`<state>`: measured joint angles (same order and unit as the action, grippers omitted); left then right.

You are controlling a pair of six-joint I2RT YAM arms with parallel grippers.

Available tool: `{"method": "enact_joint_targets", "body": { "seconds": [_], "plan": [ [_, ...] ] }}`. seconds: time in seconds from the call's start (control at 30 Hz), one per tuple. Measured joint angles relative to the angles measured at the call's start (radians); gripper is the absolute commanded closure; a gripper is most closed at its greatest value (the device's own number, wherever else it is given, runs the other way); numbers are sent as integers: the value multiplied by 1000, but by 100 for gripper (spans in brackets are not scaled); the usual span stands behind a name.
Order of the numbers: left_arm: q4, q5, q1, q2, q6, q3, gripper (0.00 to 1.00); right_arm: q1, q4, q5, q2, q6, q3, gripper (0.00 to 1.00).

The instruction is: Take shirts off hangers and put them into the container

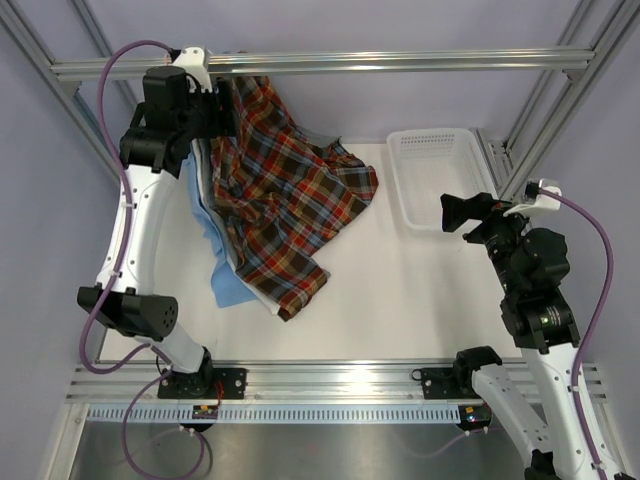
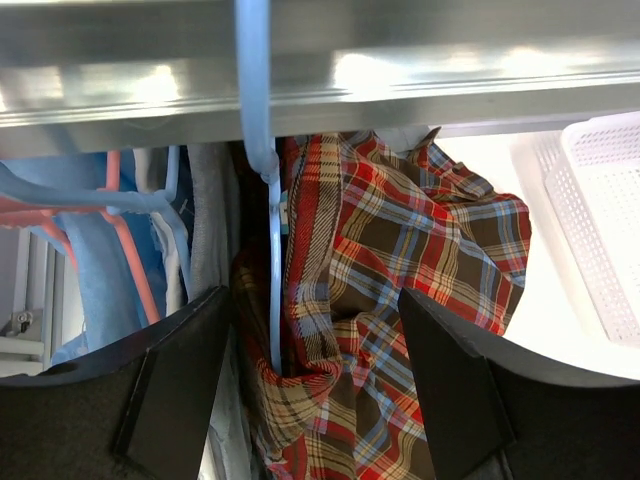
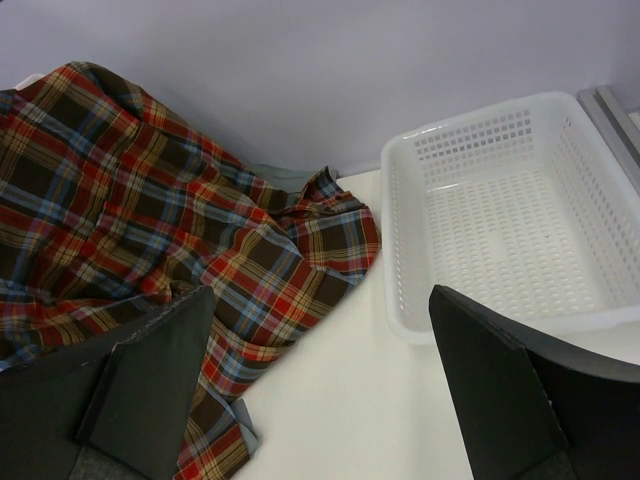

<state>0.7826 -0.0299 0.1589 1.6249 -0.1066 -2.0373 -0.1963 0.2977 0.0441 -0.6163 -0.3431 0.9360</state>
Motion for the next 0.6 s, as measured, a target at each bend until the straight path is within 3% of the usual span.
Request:
{"method": "enact_joint_targets", "body": {
  "seconds": [0.6],
  "plan": [
    [-233,-34,0,-142,-6,266,31,0,-16,-3,2,0,-14,0]
  ]
}}
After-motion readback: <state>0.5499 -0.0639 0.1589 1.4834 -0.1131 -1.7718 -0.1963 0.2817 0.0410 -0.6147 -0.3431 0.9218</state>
